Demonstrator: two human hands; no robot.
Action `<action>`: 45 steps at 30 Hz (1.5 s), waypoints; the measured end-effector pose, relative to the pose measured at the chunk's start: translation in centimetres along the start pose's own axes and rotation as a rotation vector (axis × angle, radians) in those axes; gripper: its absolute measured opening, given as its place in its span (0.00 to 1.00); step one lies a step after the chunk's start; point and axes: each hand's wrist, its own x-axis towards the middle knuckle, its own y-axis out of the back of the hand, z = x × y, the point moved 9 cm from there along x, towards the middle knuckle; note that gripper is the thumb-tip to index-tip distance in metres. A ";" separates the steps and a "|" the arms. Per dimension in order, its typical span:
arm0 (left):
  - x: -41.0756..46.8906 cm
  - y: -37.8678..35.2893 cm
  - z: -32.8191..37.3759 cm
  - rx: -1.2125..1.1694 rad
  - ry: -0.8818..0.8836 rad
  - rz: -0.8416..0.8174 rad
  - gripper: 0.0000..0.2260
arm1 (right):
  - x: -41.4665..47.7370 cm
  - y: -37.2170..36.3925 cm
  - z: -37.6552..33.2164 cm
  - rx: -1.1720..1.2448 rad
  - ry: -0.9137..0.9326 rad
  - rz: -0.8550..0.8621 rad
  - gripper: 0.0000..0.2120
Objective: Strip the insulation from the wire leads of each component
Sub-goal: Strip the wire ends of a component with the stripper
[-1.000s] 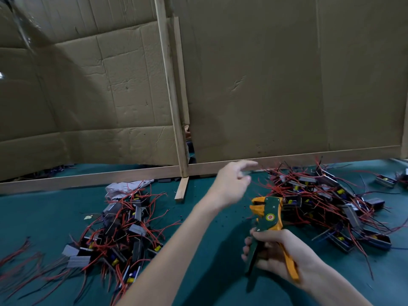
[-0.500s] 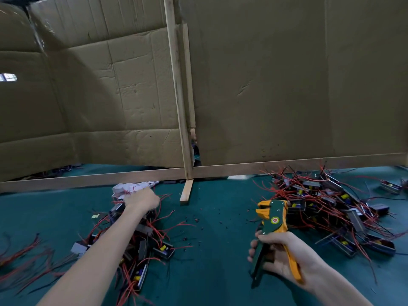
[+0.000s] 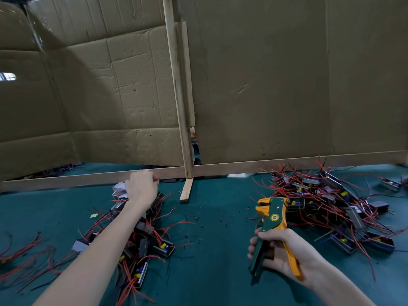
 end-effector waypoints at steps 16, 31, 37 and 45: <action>-2.5 1.8 7.7 -0.679 -0.192 0.049 0.03 | -0.1 0.3 -0.3 0.006 0.016 0.013 0.08; -1.2 5.2 5.5 -0.364 -0.204 0.157 0.28 | 0.0 0.6 -0.6 0.033 0.018 0.012 0.11; -2.1 6.5 7.3 -0.612 -0.240 0.116 0.24 | 0.0 0.8 -0.8 0.038 0.029 0.023 0.08; -10.6 -3.2 13.1 -0.722 -0.434 -0.792 0.20 | 0.0 1.1 -1.0 0.032 0.043 0.052 0.06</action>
